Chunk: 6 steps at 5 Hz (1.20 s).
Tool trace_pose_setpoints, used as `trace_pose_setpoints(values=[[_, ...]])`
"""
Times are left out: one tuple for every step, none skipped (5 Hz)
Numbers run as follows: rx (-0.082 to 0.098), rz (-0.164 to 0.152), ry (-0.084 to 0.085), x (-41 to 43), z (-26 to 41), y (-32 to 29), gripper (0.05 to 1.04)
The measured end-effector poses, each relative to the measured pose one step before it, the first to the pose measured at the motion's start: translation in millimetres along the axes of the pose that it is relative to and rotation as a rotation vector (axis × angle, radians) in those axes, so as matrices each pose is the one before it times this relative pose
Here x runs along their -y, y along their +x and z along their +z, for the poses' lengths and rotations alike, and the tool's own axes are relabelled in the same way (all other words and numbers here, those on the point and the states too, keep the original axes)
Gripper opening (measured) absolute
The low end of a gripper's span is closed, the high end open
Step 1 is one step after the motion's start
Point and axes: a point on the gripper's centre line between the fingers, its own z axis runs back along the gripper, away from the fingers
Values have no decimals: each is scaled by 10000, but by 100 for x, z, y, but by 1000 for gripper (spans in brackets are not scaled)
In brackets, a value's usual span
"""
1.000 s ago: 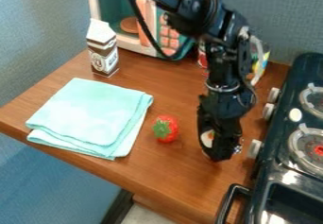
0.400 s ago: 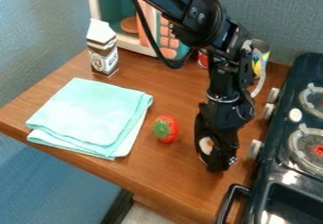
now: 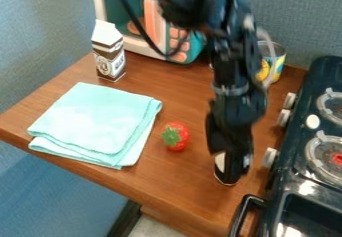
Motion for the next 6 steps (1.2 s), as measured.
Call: trace_pose_setpoints(values=[[579,72,89,-271,2356,29,1001],[241,312,357,-1008,1498,149,1001],[145,1843,1188,-3849,4238,-1109,1001],[367,2530,322,-6127,2134,-40,1001],[-203,1603,-63,-5458,-507,613,1001],[-363,966,267,-4696,-531,307,1001]])
